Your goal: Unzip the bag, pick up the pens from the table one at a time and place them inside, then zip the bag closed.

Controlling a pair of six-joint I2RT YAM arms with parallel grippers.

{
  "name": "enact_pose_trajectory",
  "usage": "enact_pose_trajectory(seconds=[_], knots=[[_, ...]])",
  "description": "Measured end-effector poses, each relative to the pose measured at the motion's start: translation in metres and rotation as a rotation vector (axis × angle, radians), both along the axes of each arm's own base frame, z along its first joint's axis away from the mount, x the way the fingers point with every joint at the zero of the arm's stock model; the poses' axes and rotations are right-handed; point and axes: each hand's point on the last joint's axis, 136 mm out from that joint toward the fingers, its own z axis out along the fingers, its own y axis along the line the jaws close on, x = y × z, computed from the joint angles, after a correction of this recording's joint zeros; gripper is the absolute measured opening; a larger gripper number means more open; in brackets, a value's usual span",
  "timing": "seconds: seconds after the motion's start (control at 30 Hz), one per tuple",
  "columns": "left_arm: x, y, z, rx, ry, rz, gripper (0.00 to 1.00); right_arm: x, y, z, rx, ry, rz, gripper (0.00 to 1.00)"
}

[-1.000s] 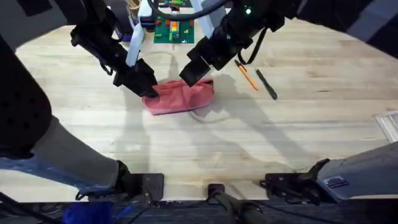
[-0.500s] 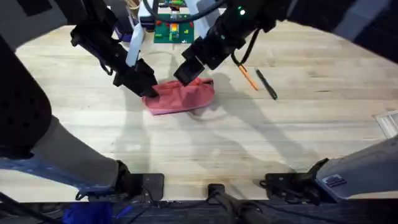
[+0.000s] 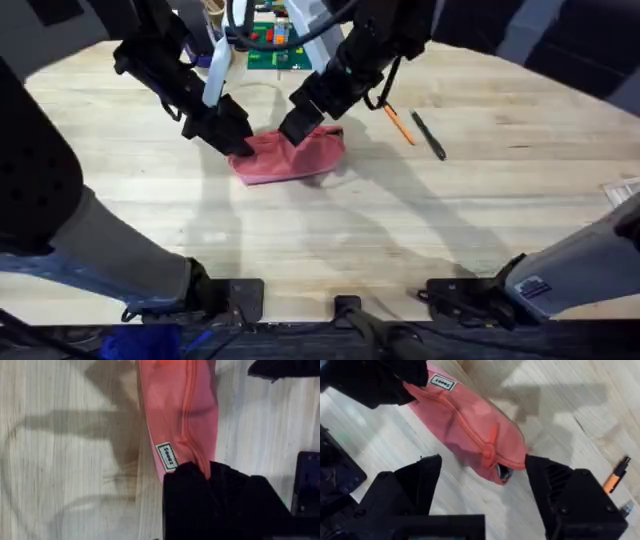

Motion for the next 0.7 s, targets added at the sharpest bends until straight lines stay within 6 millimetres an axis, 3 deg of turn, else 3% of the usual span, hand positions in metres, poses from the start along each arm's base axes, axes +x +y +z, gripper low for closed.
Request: enact_pose_trajectory(seconds=[0.23,0.37,0.7], knots=[[0.0,0.0,0.0,0.0,0.0,0.0,0.042,0.001,0.001,-0.019,-0.031,0.038,0.0,0.993],[0.0,0.0,0.0,0.0,0.0,0.0,0.042,0.002,0.002,-0.02,-0.03,0.037,0.0,0.99],[0.0,0.0,0.0,0.0,-0.001,0.0,0.042,0.001,0.001,-0.023,-0.036,0.045,0.001,0.859]])
